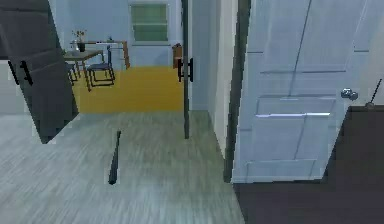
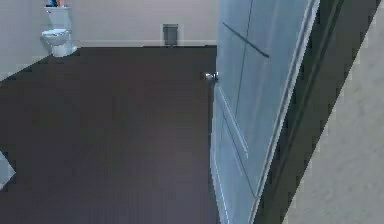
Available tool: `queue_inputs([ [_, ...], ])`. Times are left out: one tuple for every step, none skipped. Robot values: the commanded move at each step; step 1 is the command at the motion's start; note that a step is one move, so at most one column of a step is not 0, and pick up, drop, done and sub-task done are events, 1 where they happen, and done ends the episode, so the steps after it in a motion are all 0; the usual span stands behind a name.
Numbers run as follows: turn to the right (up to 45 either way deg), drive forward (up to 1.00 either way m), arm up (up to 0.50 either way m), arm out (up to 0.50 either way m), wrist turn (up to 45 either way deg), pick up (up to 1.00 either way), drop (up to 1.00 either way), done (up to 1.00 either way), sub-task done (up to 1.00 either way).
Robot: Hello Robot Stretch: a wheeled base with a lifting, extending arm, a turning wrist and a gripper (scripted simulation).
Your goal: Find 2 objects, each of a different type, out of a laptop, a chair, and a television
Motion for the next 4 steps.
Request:
queue_inputs([
  [-45.0, 0.00, 0.00, 0.00, 0.0, 0.00, 0.00, 0.00, 0.00],
  [-42.0, 0.00, 0.00, 0.00, 0.0, 0.00, 0.00, 0.00, 0.00],
  [0.0, 0.00, 0.00, 0.00, 0.0, 0.00, 0.00, 0.00, 1.00],
  [45.0, 0.00, 0.00, 0.00, 0.0, 0.00, 0.00, 0.00, 0.00],
])
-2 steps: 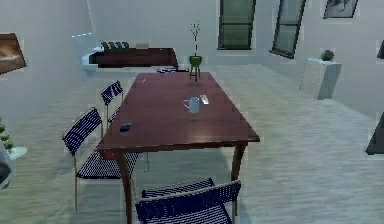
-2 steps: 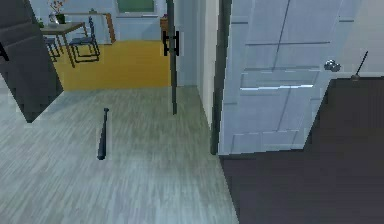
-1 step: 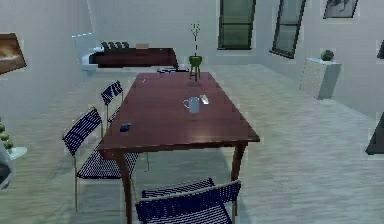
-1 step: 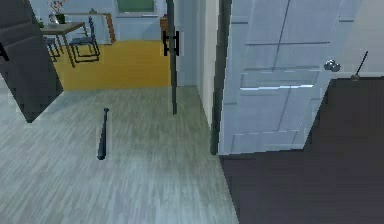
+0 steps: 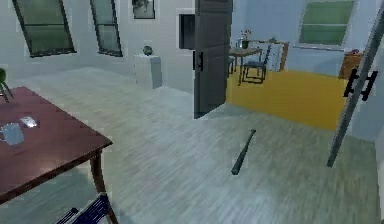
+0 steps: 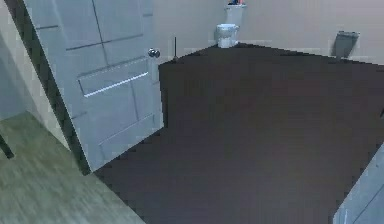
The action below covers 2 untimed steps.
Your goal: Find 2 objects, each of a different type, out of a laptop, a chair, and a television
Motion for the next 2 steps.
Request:
queue_inputs([
  [45.0, 0.00, 0.00, 0.00, 0.0, 0.00, 0.00, 0.00, 0.00],
  [45.0, 0.00, 0.00, 0.00, 0.0, 0.00, 0.00, 0.00, 0.00],
])
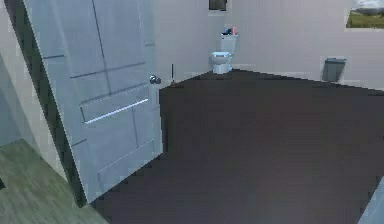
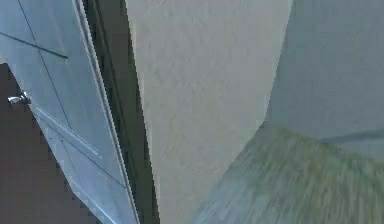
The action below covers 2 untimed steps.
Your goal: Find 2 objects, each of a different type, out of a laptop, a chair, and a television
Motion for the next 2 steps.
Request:
queue_inputs([
  [24.0, 0.00, 0.00, 0.00, 0.0, 0.00, 0.00, 0.00, 0.00],
  [0.0, 1.00, 0.00, 0.00, 0.0, 0.00, 0.00, 0.00, 0.00],
])
